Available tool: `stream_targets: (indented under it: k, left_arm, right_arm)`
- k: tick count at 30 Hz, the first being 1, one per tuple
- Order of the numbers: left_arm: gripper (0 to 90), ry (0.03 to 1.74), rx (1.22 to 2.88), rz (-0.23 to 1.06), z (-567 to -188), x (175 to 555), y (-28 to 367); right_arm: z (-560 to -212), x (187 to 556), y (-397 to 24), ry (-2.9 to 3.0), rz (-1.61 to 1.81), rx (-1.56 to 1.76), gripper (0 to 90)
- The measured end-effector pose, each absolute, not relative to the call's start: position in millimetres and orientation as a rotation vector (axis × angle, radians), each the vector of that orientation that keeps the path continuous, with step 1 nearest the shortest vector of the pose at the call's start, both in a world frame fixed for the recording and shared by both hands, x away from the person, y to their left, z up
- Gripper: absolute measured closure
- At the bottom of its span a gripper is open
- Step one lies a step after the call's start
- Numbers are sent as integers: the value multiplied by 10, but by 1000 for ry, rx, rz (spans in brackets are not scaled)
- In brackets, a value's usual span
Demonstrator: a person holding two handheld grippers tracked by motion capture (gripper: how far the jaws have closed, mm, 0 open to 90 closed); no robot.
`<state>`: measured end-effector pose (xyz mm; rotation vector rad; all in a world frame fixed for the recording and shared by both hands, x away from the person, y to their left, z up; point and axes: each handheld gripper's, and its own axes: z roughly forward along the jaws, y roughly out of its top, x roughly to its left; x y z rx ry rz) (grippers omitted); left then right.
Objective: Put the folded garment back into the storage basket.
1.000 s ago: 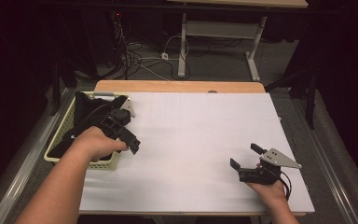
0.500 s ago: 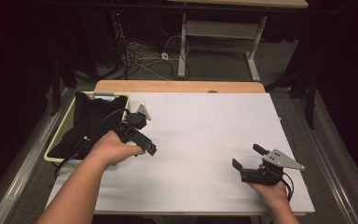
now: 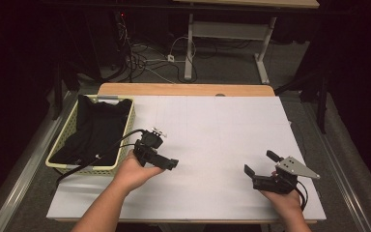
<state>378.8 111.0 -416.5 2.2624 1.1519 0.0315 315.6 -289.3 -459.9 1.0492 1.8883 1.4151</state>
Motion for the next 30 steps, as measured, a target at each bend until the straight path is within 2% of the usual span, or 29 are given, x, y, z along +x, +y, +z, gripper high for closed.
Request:
stream_targets:
  k: [6,14,23,30]
  left_arm:
    - [0,1017,2038,92,-4390,3624,1163]
    - [0,843,1791,250,-4672,3330,1258]
    - [0,755,1661,359,-4746,3101,1373]
    - [0,763,1652,379,-4747,3082,1375]
  right_arm:
    - [-4635,3141,-2884,1908,1391,1032,0]
    - [-4640,3087,-2874,1900,1385,1016,0]
    - [-4649,2958,-2922,1866,1379,1010,0]
    - [-4663,2783,-2956,1863,1358,997,0]
